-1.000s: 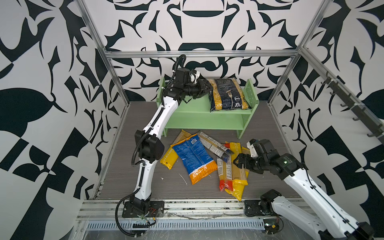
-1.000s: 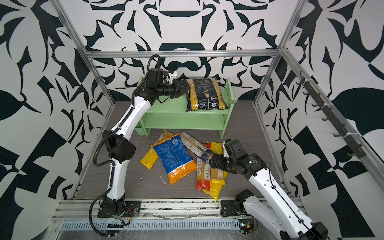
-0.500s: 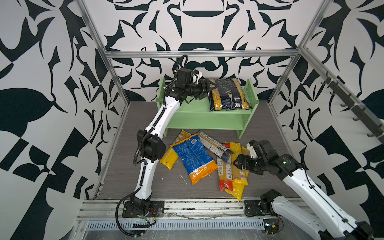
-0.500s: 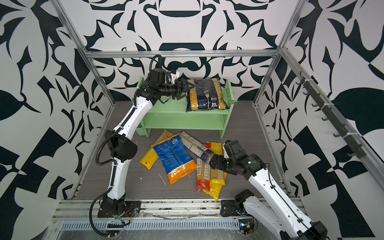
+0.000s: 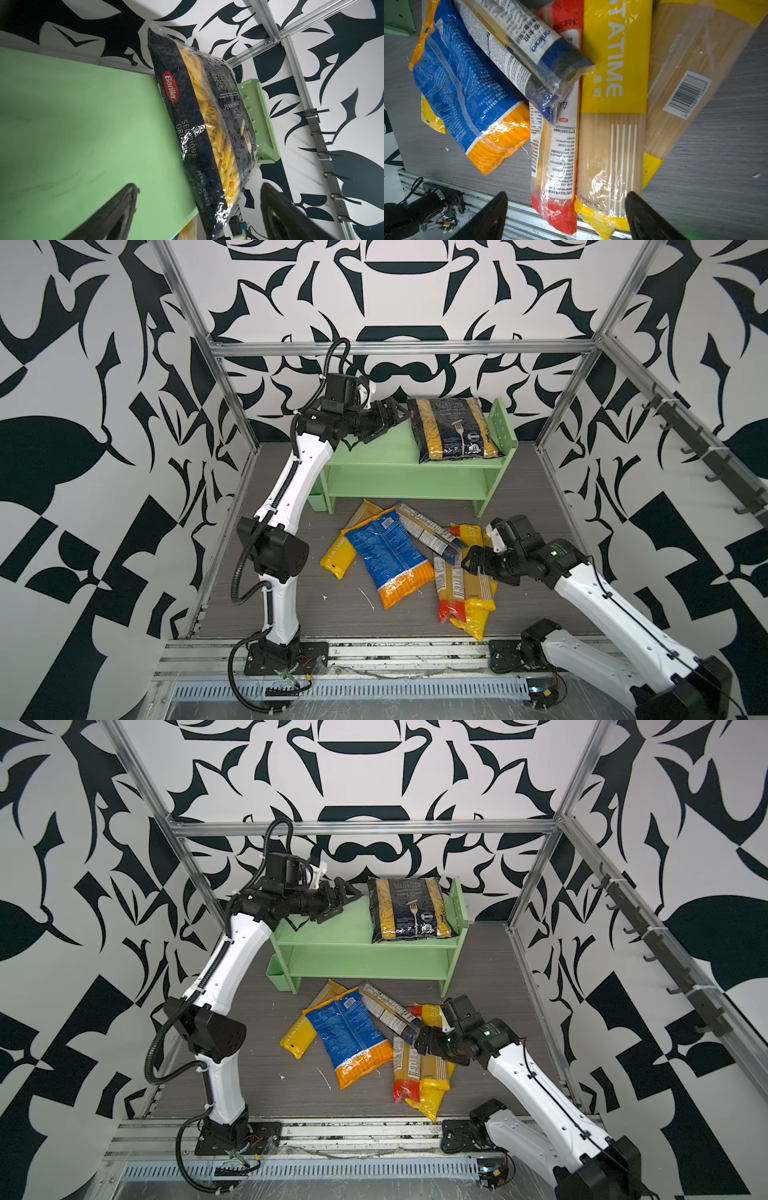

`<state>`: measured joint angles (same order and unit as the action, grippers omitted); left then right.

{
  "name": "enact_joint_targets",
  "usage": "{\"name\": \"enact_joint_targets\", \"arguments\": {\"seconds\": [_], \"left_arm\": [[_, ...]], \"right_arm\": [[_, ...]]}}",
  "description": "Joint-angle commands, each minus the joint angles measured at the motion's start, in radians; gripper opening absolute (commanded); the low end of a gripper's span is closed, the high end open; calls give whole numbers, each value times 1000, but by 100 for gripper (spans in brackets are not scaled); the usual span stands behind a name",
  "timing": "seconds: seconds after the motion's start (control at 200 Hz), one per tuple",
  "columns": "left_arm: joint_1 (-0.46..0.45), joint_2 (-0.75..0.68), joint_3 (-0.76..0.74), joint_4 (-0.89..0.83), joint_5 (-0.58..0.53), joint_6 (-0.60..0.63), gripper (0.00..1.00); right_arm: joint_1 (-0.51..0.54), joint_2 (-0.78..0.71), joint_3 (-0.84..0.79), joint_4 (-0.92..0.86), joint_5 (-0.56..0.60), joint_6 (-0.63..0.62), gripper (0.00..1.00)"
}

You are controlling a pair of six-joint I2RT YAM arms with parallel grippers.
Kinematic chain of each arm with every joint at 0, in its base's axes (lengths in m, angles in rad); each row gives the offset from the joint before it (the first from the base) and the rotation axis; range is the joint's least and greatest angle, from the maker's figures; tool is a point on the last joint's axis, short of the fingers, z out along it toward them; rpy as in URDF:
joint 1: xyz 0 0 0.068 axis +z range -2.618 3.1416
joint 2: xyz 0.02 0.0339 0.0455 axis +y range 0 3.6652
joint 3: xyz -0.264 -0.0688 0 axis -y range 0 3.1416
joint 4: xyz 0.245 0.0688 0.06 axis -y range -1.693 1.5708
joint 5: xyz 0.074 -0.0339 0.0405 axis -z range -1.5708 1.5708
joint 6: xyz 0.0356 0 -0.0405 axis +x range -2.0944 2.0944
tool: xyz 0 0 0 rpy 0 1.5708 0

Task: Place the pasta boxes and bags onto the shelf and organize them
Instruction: 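Release the Barilla bag and swing the left gripper down toward the blue bag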

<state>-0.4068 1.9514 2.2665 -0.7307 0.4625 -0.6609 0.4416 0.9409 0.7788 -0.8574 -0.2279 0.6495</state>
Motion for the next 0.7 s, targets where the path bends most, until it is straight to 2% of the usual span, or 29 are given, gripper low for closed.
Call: {"name": "enact_joint_targets", "arguments": {"seconds": [0.0, 0.08, 0.155, 0.245, 0.48, 0.695], "left_arm": [[-7, -67, -52, -44, -50, 51, 98], [-7, -126, -105, -41, -97, 80, 99], [-8, -200, -186, -22, -148, 105, 99], [-10, -297, -309, 1, -208, 112, 99], [-12, -582, -644, 6, -332, 76, 99], [-15, -863, -999, 31, -432, -97, 99]], "right_arm": [[-1, 12, 48, 31, -5, -26, 92], [6, 38, 77, 7, 33, -50, 96], [42, 81, 128, -52, 123, -90, 100], [76, 129, 176, -89, 179, -130, 100], [119, 211, 170, 29, 111, -123, 100], [201, 348, 222, 83, 69, -141, 96]]}}
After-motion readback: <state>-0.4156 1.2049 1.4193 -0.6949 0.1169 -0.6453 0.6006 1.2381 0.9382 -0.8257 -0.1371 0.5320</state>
